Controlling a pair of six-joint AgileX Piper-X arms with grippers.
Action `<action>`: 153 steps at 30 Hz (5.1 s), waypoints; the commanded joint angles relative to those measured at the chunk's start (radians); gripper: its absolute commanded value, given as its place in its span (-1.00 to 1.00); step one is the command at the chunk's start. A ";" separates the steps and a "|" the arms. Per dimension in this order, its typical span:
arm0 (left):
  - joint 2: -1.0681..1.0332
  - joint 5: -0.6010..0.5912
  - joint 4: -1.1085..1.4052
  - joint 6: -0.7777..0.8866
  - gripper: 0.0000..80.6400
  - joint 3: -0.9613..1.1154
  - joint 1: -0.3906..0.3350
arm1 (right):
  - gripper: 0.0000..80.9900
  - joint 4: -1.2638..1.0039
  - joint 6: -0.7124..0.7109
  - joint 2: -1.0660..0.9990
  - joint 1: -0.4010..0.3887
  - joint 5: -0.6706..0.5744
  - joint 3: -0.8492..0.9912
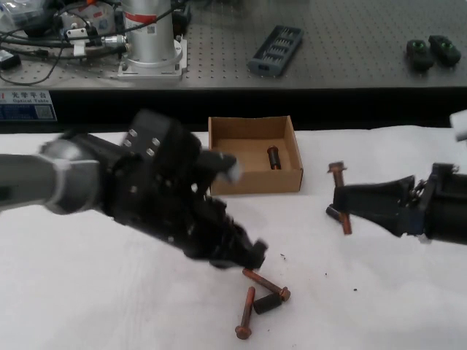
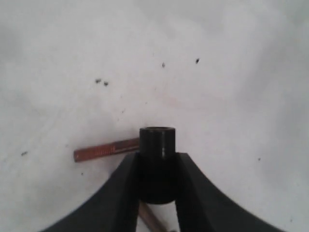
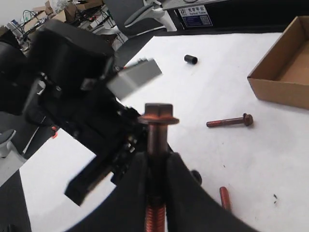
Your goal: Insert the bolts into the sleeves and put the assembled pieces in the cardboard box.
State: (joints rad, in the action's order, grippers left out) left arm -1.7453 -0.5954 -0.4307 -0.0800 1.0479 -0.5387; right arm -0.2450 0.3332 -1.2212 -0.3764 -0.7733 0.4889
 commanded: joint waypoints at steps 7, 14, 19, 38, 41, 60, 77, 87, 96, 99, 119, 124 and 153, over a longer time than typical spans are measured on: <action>0.221 -0.016 0.478 0.236 -0.77 -0.277 0.003 | -0.93 -0.328 0.254 -0.150 0.006 -0.056 0.002; 0.250 0.094 0.835 0.481 -0.77 -0.468 0.003 | -0.93 -0.508 0.397 -0.230 0.001 -0.094 0.002; 0.250 0.131 1.027 0.630 -0.77 -0.568 0.001 | -0.93 -0.553 0.422 -0.285 0.001 -0.108 0.002; 0.251 0.144 1.189 0.666 -0.77 -0.671 -0.173 | -0.93 -0.765 0.582 -0.449 -0.115 -0.161 0.002; 0.251 0.077 1.189 0.624 -0.77 -0.673 -0.173 | -0.93 -0.765 0.582 -0.449 -0.115 -0.188 0.002; 0.251 0.098 1.142 0.538 -0.77 -0.675 -0.171 | -0.93 -0.765 0.443 -0.449 -0.115 -0.251 0.002; 0.251 0.093 1.142 0.252 -0.77 -0.675 -0.171 | -0.93 -0.782 0.285 -0.449 -0.118 -0.410 0.003; 0.251 0.116 1.262 0.272 -0.77 -0.697 -0.171 | -0.93 -0.888 0.194 -0.449 -0.125 -0.302 0.003; 0.251 0.164 1.407 0.315 -0.77 -0.761 -0.171 | -0.93 -1.036 0.223 -0.451 -0.151 -0.226 0.002; 0.251 0.166 1.433 0.320 -0.77 -0.760 -0.171 | -0.93 -1.079 0.259 -0.451 -0.178 -0.192 0.002; 0.096 0.118 1.722 0.517 -0.77 -0.769 -0.169 | -0.93 -1.268 0.302 -0.451 -0.184 -0.096 -0.171; 0.096 0.110 1.744 0.543 -0.77 -0.769 -0.169 | -0.93 -1.266 0.302 -0.451 -0.184 -0.096 -0.161; 0.093 0.119 1.701 0.572 -0.77 -0.769 -0.169 | -0.93 -1.264 0.358 -0.451 -0.184 -0.119 -0.108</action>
State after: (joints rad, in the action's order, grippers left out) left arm -1.6486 -0.4815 1.2693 0.4791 0.2779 -0.7072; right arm -1.4626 0.6313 -1.6702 -0.5608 -0.9307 0.3717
